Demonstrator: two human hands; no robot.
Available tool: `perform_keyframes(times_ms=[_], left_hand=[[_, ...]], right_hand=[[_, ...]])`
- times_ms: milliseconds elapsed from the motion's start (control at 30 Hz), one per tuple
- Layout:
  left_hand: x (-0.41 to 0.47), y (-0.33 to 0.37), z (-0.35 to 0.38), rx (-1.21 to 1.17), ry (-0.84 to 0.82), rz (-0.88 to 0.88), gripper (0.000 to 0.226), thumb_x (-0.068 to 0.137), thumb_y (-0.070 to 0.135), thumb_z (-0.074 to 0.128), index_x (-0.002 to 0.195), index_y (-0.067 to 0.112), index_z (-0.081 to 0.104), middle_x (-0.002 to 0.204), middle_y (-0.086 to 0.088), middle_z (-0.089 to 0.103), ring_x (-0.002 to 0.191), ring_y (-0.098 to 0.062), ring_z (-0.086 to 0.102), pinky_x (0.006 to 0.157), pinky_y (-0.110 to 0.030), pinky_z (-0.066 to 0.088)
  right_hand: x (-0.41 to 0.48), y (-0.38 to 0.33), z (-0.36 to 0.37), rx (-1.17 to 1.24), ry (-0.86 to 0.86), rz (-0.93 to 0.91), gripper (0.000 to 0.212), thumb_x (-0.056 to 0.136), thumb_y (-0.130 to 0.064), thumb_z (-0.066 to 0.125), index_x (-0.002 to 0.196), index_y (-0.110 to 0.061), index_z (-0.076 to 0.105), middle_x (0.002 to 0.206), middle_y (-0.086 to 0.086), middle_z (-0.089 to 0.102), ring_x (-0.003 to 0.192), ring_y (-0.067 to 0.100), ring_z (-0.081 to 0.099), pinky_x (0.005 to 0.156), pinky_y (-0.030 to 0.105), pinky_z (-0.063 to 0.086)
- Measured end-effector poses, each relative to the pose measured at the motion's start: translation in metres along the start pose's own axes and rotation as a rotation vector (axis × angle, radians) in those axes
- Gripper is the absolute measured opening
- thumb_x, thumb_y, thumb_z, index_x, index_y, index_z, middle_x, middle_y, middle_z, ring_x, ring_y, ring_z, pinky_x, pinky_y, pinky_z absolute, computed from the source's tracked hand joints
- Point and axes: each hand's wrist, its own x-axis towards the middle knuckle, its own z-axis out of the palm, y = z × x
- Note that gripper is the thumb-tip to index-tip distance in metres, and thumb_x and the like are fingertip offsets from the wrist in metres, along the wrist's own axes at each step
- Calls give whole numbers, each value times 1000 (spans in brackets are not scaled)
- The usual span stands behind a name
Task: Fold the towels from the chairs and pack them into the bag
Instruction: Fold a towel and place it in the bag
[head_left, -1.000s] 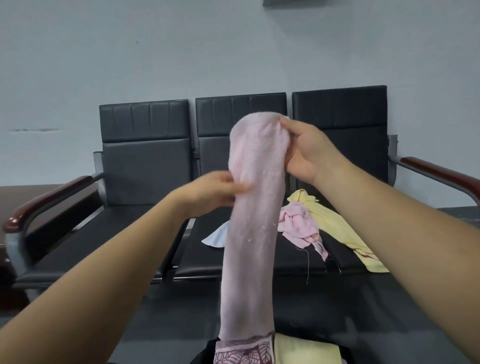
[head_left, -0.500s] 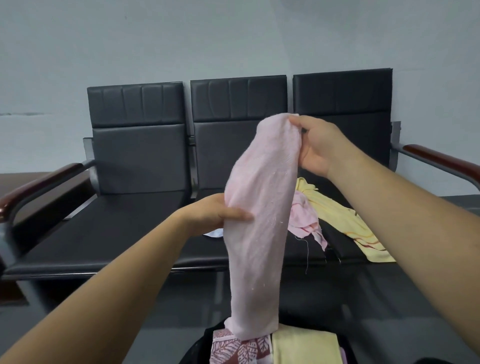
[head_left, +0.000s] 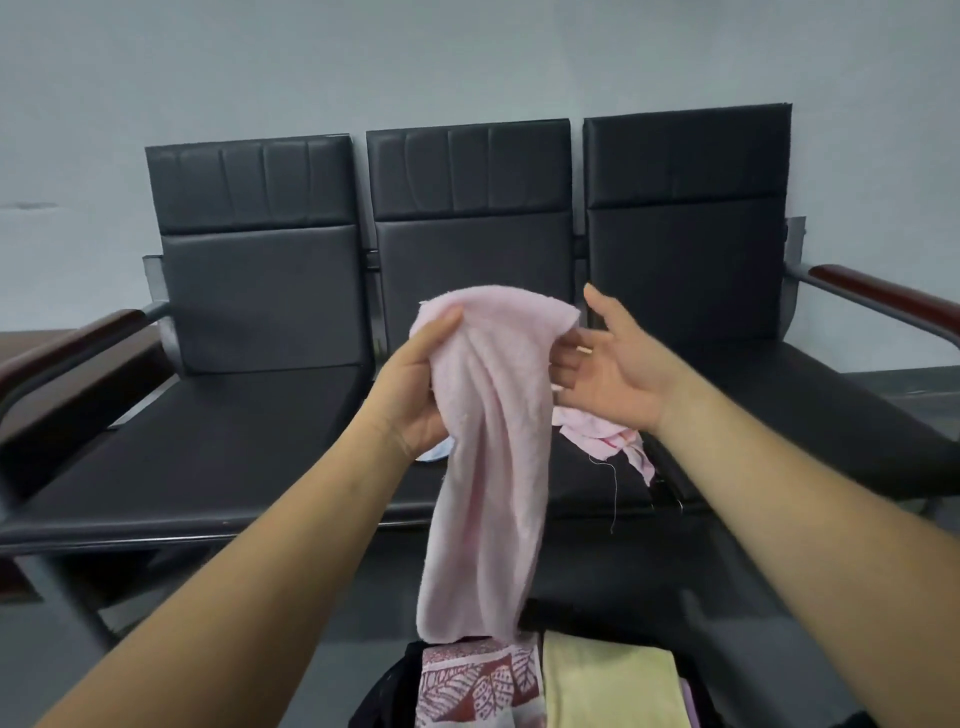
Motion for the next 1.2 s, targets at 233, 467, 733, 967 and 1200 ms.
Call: perform_keyframes(times_ms=[233,467,733,967,1200], left_hand=[[12,-13,-15,239,282,-11,44,97,29,65,130,1,60,118,-18,73,108,-29,72,93,-43,57],[9,-34,-67,692,84,-116,48,89,29,75,130,7,63,126,-11,71,119,-28,67,104,-43,52],[8,-55,-72,527,101,-181,37,89,18,67,125,7,67,122,-13,72,108,-28,69,97,-45,54],[10,-51,-56,454,293,-16,23,94,13,67,117,15,70,107,-7,77,93,-20,73,78,-31,60],[14,-52,-56,120,317,-14,73,87,14,74,149,27,37,142,-5,59,119,-19,66,107,-41,49]], right_hand=[[-4,51,-8,-272,-70,-4,11,91,-10,68,98,-7,77,104,9,76,100,22,71,84,32,57],[19,65,-19,41,175,-207,20,96,-10,67,115,-6,70,118,15,73,113,26,68,94,39,56],[30,65,-38,83,319,-169,52,87,-11,78,135,-5,60,126,15,71,115,27,70,89,39,60],[22,67,-45,-167,319,4,37,98,-17,67,134,-10,62,122,10,73,105,25,71,73,38,62],[10,77,-36,4,-14,-2,27,97,-15,62,123,-10,61,106,7,76,100,21,74,85,44,59]])
